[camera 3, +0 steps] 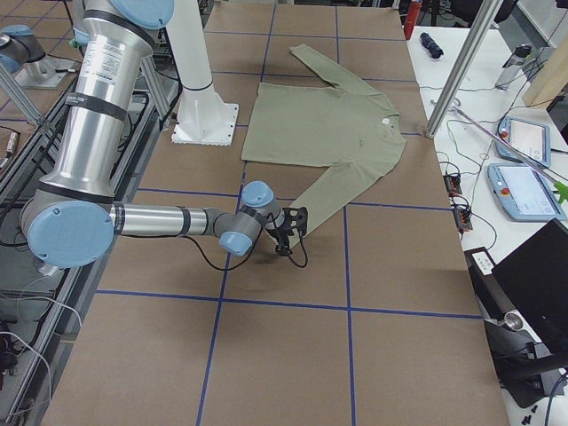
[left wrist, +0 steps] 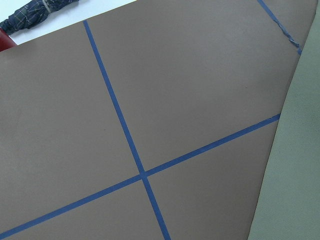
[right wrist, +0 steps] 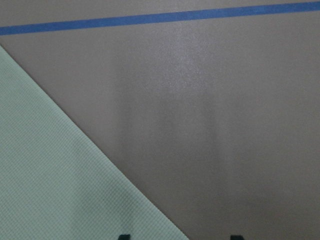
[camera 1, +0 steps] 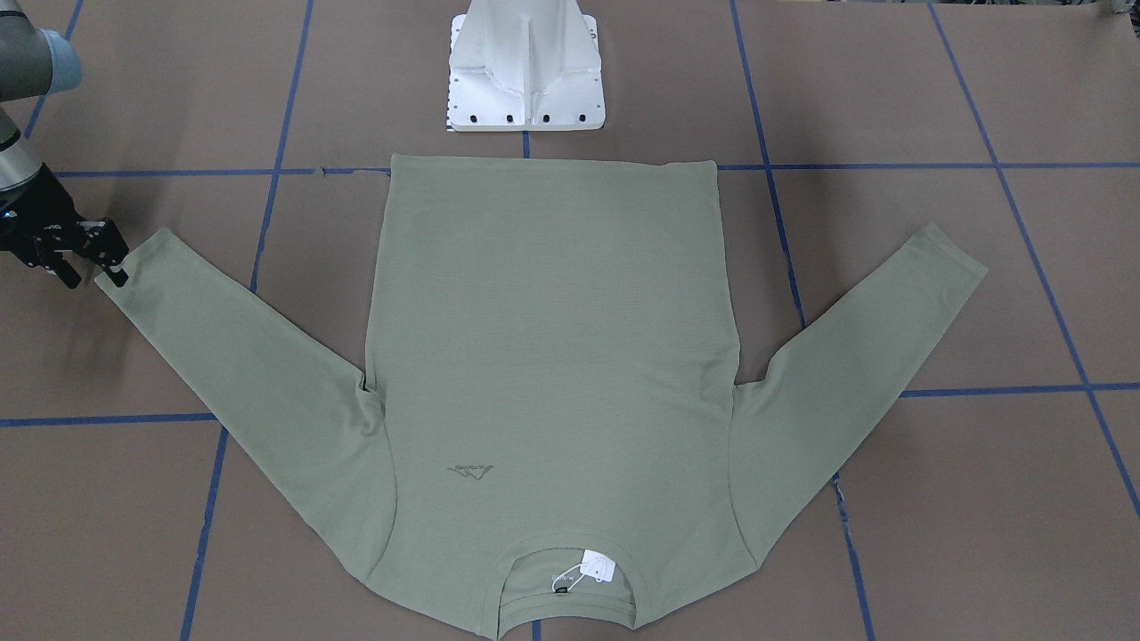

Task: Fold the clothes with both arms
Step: 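Move the right gripper to the cuff of the sleeve nearest it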

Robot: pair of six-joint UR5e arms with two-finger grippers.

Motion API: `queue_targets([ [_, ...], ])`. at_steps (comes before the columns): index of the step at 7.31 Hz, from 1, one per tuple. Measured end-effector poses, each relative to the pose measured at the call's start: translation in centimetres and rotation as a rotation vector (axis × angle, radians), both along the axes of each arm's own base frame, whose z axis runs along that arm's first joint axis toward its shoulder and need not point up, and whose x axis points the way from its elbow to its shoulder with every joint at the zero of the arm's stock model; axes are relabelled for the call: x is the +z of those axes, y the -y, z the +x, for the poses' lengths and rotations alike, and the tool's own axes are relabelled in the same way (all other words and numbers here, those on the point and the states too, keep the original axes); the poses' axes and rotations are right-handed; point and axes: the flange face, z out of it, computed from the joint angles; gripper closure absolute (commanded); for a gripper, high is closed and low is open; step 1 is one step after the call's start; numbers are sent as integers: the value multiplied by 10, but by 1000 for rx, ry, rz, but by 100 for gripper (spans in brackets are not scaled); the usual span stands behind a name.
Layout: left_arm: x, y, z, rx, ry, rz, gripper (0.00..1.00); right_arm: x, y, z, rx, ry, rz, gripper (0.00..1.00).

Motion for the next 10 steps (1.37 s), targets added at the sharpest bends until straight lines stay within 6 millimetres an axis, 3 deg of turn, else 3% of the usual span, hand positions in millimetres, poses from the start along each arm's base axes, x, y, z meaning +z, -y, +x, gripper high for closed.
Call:
queue_targets([
  [3, -1, 0, 0, 0, 0, 1, 0, 0, -3, -5, -10, -3, 2, 34],
  [7, -1, 0, 0, 0, 0, 1, 0, 1, -5, -8, -19, -4, 3, 34],
  [8, -1, 0, 0, 1, 0, 1, 0, 1, -5, -9, -21, -4, 3, 42],
  [9, 0, 0, 0, 1, 0, 1, 0, 0, -5, -10, -23, -4, 3, 66],
  [10, 0, 0, 0, 1, 1, 2, 0, 0, -5, -10, -22, -4, 4, 100],
])
